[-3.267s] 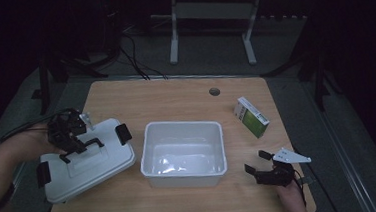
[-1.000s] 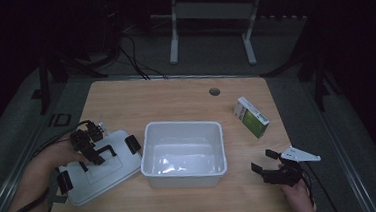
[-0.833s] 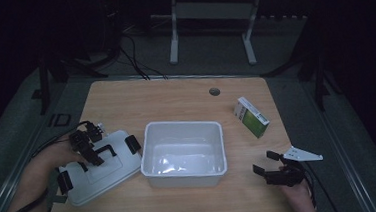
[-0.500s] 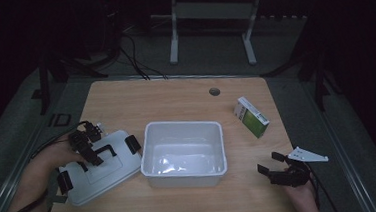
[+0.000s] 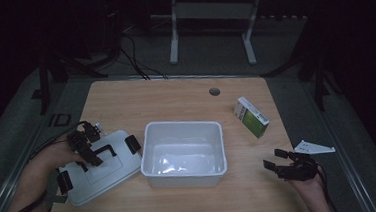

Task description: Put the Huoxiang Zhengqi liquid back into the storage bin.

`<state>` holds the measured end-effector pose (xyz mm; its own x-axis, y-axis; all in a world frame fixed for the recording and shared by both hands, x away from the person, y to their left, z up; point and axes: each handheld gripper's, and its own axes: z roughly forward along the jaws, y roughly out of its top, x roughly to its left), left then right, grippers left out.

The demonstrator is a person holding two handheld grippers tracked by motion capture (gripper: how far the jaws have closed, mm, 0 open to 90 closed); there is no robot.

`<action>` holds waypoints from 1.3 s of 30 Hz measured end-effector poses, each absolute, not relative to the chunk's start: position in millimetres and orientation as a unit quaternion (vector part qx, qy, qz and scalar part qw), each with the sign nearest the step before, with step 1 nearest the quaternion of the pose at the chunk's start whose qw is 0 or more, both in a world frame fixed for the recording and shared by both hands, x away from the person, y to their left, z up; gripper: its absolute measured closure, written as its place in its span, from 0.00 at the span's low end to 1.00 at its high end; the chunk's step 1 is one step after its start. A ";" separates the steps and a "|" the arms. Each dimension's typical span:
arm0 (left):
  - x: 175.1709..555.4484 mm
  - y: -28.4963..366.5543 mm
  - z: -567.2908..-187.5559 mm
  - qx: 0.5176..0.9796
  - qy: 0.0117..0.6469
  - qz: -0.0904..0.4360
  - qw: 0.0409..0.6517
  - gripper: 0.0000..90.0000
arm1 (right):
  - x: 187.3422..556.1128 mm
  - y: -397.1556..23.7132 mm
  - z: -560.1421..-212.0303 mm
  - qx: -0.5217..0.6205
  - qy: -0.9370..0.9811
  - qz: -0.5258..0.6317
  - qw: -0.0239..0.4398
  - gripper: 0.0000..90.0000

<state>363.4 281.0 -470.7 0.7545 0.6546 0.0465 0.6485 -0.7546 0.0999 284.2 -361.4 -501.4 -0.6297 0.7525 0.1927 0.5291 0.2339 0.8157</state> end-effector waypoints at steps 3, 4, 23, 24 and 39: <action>363.0 283.1 -468.9 0.935 0.351 0.040 0.039 0.22 | 290.9 -361.6 -490.6 0.409 0.784 0.450 0.127 0.26; 362.6 283.3 -469.0 0.934 0.353 0.037 0.039 0.22 | 293.2 -361.4 -487.3 0.408 0.787 0.444 0.130 0.26; 361.8 285.3 -471.6 0.935 0.351 0.037 0.029 0.22 | 353.6 -351.8 -443.6 0.385 0.834 0.374 0.130 0.28; 361.8 285.3 -471.6 0.935 0.351 0.037 0.029 0.22 | 353.6 -351.8 -443.6 0.385 0.834 0.374 0.130 0.28; 362.2 284.8 -472.2 0.937 0.347 0.035 0.024 0.22 | 402.5 -337.3 -429.9 0.376 0.867 0.301 0.124 0.28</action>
<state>362.2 284.8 -472.2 0.7565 0.6522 0.0492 0.6489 -0.7578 0.0685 402.5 -337.3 -429.9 -0.6859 0.7277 0.0108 0.5779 0.5356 0.6158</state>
